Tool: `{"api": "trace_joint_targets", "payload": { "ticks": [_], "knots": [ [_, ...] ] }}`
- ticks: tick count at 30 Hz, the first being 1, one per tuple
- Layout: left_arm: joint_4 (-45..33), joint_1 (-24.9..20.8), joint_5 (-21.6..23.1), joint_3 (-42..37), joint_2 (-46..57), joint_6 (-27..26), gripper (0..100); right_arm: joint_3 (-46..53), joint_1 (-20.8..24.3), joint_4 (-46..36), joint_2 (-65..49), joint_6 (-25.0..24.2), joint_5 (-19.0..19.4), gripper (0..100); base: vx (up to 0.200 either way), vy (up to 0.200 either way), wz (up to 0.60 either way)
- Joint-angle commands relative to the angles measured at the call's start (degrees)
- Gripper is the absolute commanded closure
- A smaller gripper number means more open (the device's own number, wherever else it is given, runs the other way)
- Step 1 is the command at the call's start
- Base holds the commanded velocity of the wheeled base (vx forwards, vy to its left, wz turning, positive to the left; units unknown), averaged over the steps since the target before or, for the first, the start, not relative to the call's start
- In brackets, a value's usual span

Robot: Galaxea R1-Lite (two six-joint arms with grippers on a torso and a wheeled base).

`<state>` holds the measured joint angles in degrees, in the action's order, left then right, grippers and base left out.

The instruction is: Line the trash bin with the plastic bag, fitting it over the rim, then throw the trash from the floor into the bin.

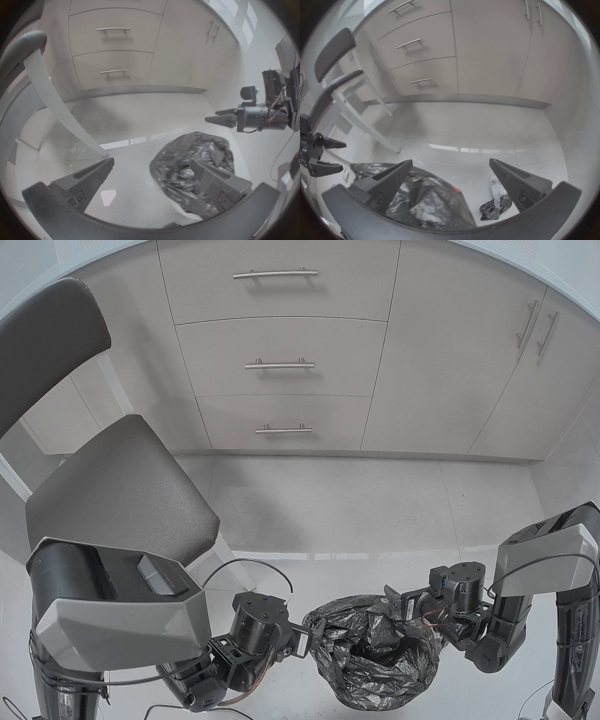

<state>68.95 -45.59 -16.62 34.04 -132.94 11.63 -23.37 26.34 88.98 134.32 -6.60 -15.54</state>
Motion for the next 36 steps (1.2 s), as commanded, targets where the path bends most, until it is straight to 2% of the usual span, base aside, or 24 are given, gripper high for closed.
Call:
{"api": "trace_joint_targets", "payload": {
  "ticks": [1,6,16,20,27,36],
  "knots": [
    [0.04,-4.15,-0.08,-2.04,3.48,1.38,0,2.28,2.66,1.02,-0.46,-0.08,1.04,0,0.0,0.0,0.0],
    [0.04,-4.5,-0.08,-2.31,1.81,0.85,0,2.19,2.66,1.02,0.77,-0.08,1.04,0,0.0,0.0,0.0],
    [-0.4,-9.78,-0.79,-2.66,-5.23,-2.14,0,1.84,2.66,1.02,1.74,-0.17,1.13,0,0.0,0.0,0.0],
    [-1.1,-10.75,-0.96,-0.9,-5.84,-2.05,0,1.48,2.66,1.02,2.0,-0.17,1.39,0,0.0,0.0,0.0],
    [-3.21,-11.8,-3.77,4.11,-6.54,-2.05,0,0.52,2.75,1.02,2.79,-0.17,1.39,0,0.0,0.0,0.0],
    [-11.03,-12.06,-5.44,6.57,-8.3,-2.14,0,0.52,2.66,1.02,2.88,-0.35,1.48,0,0.0,0.0,0.0]
  ]
}}
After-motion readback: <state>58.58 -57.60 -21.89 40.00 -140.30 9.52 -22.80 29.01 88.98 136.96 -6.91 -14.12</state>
